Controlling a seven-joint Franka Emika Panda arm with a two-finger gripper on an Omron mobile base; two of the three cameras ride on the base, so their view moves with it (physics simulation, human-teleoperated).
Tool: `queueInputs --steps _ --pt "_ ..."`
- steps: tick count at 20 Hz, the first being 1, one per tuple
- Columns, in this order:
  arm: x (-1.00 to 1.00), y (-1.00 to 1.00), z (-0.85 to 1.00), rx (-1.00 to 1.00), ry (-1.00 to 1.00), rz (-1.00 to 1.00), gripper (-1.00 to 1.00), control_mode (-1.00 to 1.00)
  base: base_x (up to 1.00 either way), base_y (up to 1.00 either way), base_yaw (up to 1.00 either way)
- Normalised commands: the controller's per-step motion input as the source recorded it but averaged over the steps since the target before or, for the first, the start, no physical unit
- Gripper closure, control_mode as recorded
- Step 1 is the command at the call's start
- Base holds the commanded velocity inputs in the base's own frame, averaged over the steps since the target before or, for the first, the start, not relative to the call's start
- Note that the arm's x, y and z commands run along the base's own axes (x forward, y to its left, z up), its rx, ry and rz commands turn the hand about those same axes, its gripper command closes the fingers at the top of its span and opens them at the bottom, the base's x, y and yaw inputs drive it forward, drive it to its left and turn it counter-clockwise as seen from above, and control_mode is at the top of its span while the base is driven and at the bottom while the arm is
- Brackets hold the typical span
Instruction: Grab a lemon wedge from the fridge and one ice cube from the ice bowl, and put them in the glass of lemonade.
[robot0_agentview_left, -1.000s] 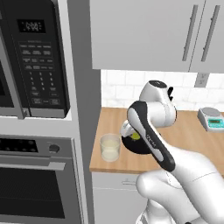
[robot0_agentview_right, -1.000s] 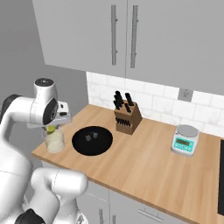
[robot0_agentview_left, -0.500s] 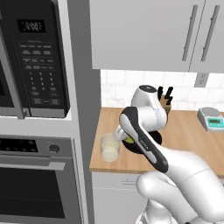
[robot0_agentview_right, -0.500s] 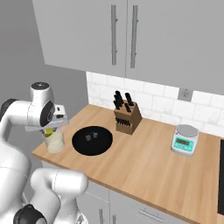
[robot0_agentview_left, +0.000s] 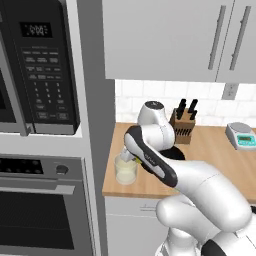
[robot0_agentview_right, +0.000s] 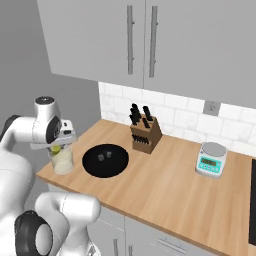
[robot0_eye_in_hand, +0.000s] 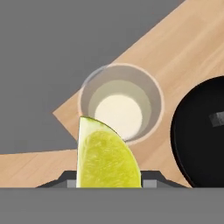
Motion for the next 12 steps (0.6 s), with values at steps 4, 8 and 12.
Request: queueInputs --steps 4,8,12 --pt "0.12 0.02 -0.01 -0.06 0.04 0.0 1.0 -1.0 0.0 0.0 0.0" --pt "0.0 0.0 -0.05 -0.01 0.0 0.0 1.0 -1.0 0.0 0.0 0.0" --pt "0.0 0.0 0.0 0.0 0.0 0.0 1.0 -1.0 0.0 0.0 0.0"
